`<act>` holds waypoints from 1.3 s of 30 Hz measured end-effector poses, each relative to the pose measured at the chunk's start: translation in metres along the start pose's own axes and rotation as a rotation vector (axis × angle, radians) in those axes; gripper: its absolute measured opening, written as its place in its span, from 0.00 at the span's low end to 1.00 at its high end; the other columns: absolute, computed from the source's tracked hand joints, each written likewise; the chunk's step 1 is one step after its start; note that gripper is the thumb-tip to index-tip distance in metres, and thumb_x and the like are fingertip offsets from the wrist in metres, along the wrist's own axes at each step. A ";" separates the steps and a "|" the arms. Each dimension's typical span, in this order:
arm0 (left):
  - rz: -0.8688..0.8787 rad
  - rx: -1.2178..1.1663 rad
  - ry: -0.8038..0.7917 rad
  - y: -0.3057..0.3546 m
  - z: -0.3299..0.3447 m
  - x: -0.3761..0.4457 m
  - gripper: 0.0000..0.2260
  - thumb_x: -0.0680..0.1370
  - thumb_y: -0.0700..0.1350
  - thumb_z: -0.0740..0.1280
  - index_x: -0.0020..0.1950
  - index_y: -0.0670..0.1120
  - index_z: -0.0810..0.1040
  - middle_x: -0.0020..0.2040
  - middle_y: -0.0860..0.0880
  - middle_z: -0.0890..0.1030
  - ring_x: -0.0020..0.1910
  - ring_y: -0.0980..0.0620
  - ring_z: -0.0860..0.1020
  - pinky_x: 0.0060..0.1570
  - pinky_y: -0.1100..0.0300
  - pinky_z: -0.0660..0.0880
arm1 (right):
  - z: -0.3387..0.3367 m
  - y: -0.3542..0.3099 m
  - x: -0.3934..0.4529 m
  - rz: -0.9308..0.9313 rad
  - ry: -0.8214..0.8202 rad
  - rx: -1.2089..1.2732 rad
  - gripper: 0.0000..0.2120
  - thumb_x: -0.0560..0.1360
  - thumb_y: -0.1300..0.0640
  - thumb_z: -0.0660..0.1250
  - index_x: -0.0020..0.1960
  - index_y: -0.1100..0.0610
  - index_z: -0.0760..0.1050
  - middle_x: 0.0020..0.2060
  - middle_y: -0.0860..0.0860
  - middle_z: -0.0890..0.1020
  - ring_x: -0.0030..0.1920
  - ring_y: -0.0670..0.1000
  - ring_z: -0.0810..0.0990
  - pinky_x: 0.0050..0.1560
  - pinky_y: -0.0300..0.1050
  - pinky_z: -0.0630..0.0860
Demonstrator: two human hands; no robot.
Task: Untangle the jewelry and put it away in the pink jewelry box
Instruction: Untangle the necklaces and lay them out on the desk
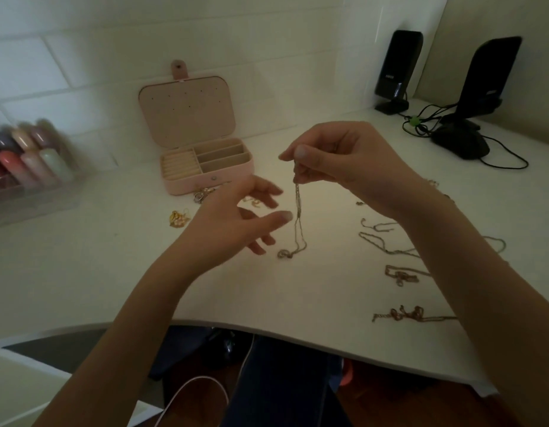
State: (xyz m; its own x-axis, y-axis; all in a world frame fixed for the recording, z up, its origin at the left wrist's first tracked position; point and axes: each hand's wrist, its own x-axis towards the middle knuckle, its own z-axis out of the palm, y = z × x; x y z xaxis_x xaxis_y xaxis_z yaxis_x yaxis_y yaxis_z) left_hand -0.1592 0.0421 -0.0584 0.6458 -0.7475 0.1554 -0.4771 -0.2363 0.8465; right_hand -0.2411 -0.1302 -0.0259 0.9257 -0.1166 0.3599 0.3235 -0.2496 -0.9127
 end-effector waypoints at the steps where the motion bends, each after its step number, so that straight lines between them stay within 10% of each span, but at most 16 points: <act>1: 0.022 -0.006 -0.034 0.004 0.000 0.001 0.20 0.69 0.51 0.72 0.60 0.51 0.74 0.53 0.57 0.77 0.35 0.54 0.83 0.28 0.63 0.77 | 0.001 0.000 0.000 -0.016 -0.016 -0.001 0.05 0.75 0.64 0.66 0.47 0.62 0.79 0.33 0.48 0.82 0.38 0.48 0.81 0.46 0.40 0.79; 11: 0.017 -0.311 0.028 0.017 -0.004 0.006 0.06 0.77 0.39 0.64 0.49 0.41 0.81 0.38 0.47 0.84 0.37 0.52 0.83 0.32 0.64 0.78 | -0.002 0.005 0.001 0.115 0.011 -0.238 0.13 0.73 0.56 0.70 0.58 0.51 0.78 0.47 0.48 0.83 0.41 0.46 0.80 0.41 0.42 0.74; 19: 0.115 -0.377 0.069 0.026 -0.020 0.003 0.07 0.77 0.40 0.64 0.48 0.46 0.81 0.37 0.50 0.84 0.33 0.55 0.81 0.28 0.65 0.76 | 0.019 0.033 -0.002 0.387 -0.577 -0.417 0.07 0.73 0.56 0.71 0.49 0.46 0.82 0.53 0.48 0.83 0.54 0.51 0.81 0.64 0.53 0.72; 24: 0.071 -0.217 0.153 0.014 -0.047 -0.004 0.05 0.75 0.41 0.66 0.46 0.48 0.82 0.34 0.52 0.83 0.34 0.59 0.80 0.32 0.67 0.77 | 0.003 0.032 -0.009 0.465 -0.499 -0.322 0.05 0.75 0.61 0.68 0.49 0.59 0.81 0.43 0.51 0.85 0.45 0.46 0.82 0.50 0.36 0.76; 39: -0.015 0.159 -0.317 0.001 -0.031 -0.032 0.05 0.74 0.45 0.69 0.47 0.49 0.84 0.40 0.54 0.85 0.40 0.60 0.82 0.43 0.66 0.79 | 0.010 -0.002 -0.045 0.451 -0.516 -0.604 0.05 0.73 0.56 0.71 0.48 0.49 0.83 0.38 0.46 0.83 0.37 0.43 0.79 0.46 0.44 0.78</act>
State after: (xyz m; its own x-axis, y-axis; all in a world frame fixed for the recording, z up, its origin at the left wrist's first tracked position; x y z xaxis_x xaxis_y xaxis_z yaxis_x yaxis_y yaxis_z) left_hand -0.1621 0.0846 -0.0468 0.4483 -0.8929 -0.0428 -0.5720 -0.3234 0.7538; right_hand -0.2814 -0.1146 -0.0426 0.9592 0.0833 -0.2701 -0.1132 -0.7624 -0.6372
